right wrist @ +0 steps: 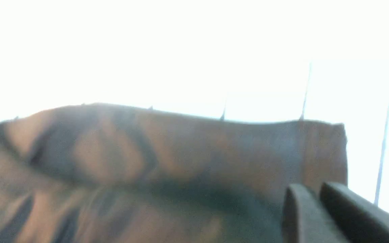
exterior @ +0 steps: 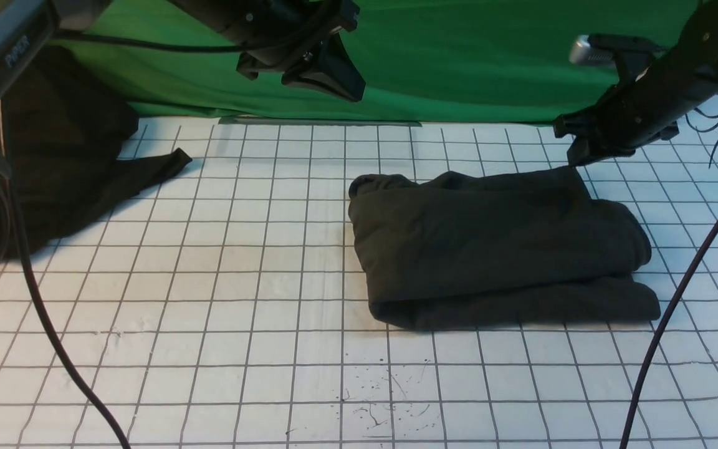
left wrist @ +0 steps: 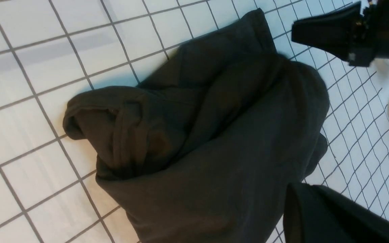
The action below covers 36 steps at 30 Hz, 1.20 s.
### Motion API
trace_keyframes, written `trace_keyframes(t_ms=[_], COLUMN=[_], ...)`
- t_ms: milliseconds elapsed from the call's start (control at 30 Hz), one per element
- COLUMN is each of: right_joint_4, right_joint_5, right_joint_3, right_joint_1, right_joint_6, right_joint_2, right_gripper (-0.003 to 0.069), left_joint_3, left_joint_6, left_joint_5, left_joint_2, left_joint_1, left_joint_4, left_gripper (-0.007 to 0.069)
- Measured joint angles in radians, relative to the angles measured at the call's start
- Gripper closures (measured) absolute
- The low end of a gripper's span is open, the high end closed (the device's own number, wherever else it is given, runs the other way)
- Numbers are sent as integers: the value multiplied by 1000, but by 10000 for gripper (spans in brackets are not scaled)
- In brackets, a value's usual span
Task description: Fold a long-sleeved shirt over a white checkered tablecloth.
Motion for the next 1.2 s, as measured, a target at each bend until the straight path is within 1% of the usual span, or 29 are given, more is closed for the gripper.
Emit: trace_keyframes(t_ms=[33, 100, 133, 167, 200, 267, 300, 400, 433, 467, 500, 600, 767, 800, 833, 967, 1000, 1067, 1100, 1200], right_joint_4=[0, -2, -2, -2, -2, -10, -27, -42, -42, -45, -46, -46, -56, -56, -56, -53, -53, -53, -53, -53], right_joint_5=[-15, -25, -23, -20, 0, 44, 105, 231, 249, 320, 337, 374, 385, 385, 389, 375, 367, 290, 275, 108], right_joint_3=[0, 0, -1, -2, -11, -27, -53, -118, -128, -170, -181, -195, -144, -139, -74, 110, 136, 328, 360, 656], right_joint_1=[0, -1, -2, -2, -5, -10, -18, -36, -39, -59, -64, -100, -130, -130, -130, -130, -130, -130, -130, -130], right_joint_6=[6, 12, 12, 12, 11, 8, -8, -57, -63, -75, -76, -75, -65, -65, -65, -65, -65, -67, -68, -110], right_joint_2=[7, 11, 9, 8, 2, -9, -31, -92, -103, -161, -183, -303, -530, -539, -622, -827, -838, -992, -1016, -1246], right_gripper=[502, 367, 321, 300, 256, 248, 305, 506, 546, 611, 628, 654, 659, 659, 659, 659, 659, 659, 659, 659], left_joint_3=[0, 0, 0, 0, 0, 0, 0, 0, 0, 0, 0, 0, -17, -20, -30, -43, -44, -46, -46, -46], left_joint_6=[0, 0, 0, 0, 0, 0, -2, -9, -13, -22, -24, -26, -28, -28, -28, -28, -28, -28, -28, -28], left_joint_5=[0, 0, 0, 0, -1, -8, -13, -13, -13, -13, -13, -13, -8, -7, -4, -4, -4, -4, -4, -4], left_joint_2=[0, 0, 0, 0, 0, 0, 0, -1, -1, -4, -5, -26, -60, -62, -72, -88, -88, -90, -90, -91], left_joint_1=[0, 0, 0, 0, 0, 0, 0, 3, 4, 5, 7, 9, 10, 10, 10, 10, 10, 10, 10, 11], left_joint_4=[0, 4, 10, 10, 18, 29, 44, 54, 55, 60, 60, 70, 91, 92, 96, 109, 109, 118, 119, 126], left_gripper=[620, 620, 620, 620, 620, 620, 620, 620, 620, 620, 620, 620, 620, 620, 620, 620, 619, 619, 619, 619])
